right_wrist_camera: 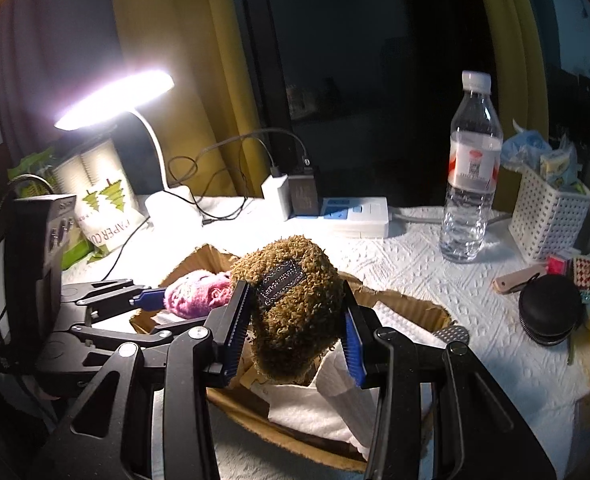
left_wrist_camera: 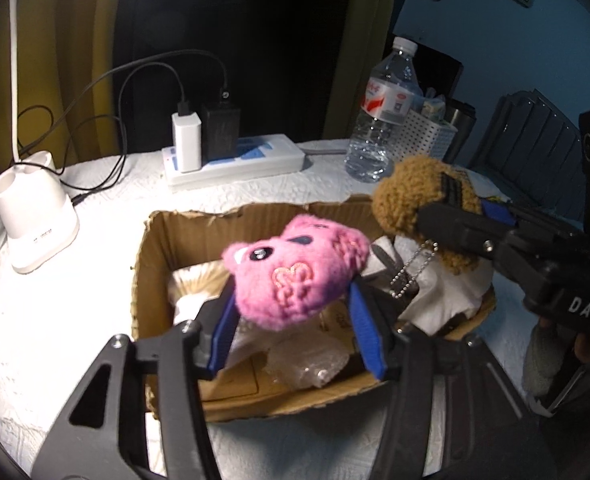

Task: Organize soft objects
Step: 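Carry the pink plush and brown pouch over the cardboard box with both tools, then open both tools to drop the plush and pouch into the box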

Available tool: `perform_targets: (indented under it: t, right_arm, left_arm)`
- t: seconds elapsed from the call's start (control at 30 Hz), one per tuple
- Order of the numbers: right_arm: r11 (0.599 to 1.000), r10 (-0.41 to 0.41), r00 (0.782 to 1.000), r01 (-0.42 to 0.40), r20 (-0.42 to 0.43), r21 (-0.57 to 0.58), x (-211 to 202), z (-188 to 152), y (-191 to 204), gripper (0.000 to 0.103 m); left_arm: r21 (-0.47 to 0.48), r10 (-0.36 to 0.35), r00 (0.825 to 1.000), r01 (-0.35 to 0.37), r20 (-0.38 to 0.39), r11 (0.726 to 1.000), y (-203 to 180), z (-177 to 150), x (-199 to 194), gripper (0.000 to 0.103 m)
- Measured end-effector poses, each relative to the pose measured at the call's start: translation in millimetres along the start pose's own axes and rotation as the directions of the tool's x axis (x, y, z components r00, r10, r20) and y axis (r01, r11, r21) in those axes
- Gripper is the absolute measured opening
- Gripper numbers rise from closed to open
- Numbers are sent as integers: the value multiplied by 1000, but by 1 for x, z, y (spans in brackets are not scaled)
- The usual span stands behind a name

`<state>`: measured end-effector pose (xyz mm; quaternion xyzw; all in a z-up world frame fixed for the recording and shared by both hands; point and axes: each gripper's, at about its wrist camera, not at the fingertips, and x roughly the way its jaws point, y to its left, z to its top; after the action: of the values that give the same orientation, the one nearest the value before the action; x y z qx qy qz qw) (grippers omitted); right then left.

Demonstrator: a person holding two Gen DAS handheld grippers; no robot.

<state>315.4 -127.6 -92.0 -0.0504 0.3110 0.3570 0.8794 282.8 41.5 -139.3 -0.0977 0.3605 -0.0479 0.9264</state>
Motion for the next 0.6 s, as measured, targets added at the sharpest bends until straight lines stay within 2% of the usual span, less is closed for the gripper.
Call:
perform_targets:
  t: [0.07, 0.1, 0.13, 0.5, 0.6]
  right_arm:
    - [1000, -9, 1000, 9, -16, 6, 7, -1, -1, 44]
    - [1000, -14, 1000, 14, -25, 12, 10, -2, -2, 44]
    - [1000, -17, 999, 17, -31, 15, 12, -2, -2, 44]
    - [997, -64, 995, 67, -83, 38, 28, -6, -3, 46]
    - [996, -81, 993, 84, -91, 31, 30, -6, 1, 52]
  left_arm:
    - [0, 4, 1000, -4, -2, 1000, 1, -1, 1, 58]
    - [-2, 4, 1000, -4, 1, 1000, 2, -1, 1, 66]
    - [-6, 3, 1000, -3, 6, 1000, 3, -2, 0, 68]
    - [-25, 17, 999, -16, 37, 1000, 10, -3, -11, 68]
    - [-29, 25, 999, -23, 45, 999, 12, -3, -14, 68]
